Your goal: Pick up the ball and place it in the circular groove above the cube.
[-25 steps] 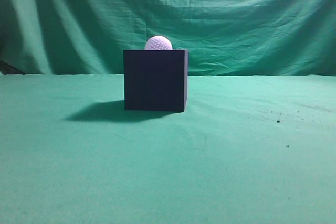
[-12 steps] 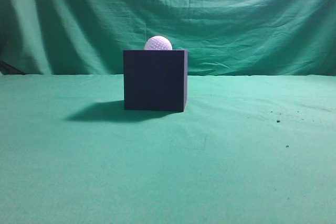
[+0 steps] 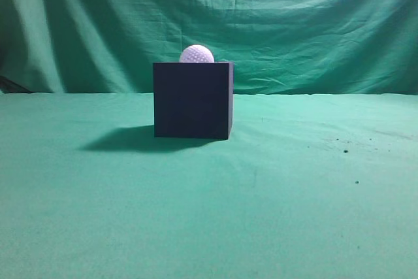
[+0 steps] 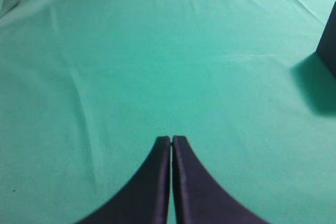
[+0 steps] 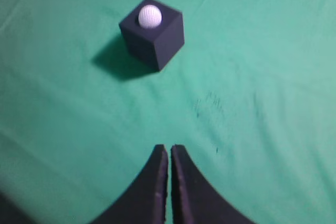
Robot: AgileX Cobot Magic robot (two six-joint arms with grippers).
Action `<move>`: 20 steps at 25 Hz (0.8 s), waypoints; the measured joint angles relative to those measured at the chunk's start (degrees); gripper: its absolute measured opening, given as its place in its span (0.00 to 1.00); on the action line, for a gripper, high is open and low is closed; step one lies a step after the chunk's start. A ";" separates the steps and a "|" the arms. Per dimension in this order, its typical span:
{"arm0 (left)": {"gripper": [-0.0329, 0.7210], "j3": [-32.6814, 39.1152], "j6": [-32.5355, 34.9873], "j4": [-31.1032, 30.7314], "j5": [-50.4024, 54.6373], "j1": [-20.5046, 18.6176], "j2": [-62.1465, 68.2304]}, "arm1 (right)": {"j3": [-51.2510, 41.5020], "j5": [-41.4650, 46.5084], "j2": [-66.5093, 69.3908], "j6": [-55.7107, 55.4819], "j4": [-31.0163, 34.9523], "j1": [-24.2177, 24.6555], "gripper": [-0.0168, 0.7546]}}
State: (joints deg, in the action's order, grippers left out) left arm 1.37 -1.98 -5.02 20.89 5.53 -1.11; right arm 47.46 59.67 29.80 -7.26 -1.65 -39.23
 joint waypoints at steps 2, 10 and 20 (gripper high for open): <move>0.04 0.00 0.00 0.00 0.00 0.00 0.00 | -3.21 -5.68 -1.44 0.45 -0.69 0.99 0.02; 0.04 0.00 0.00 0.00 0.00 0.00 0.00 | -21.89 -29.59 -13.76 3.24 -1.83 16.01 0.02; 0.04 0.00 0.00 0.00 0.00 0.00 0.00 | -43.89 -42.52 -29.85 3.57 2.37 34.07 0.02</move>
State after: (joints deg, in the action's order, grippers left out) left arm 1.37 -1.98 -5.02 20.89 5.53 -1.11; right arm 3.57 17.15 -0.05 -3.69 0.72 -5.16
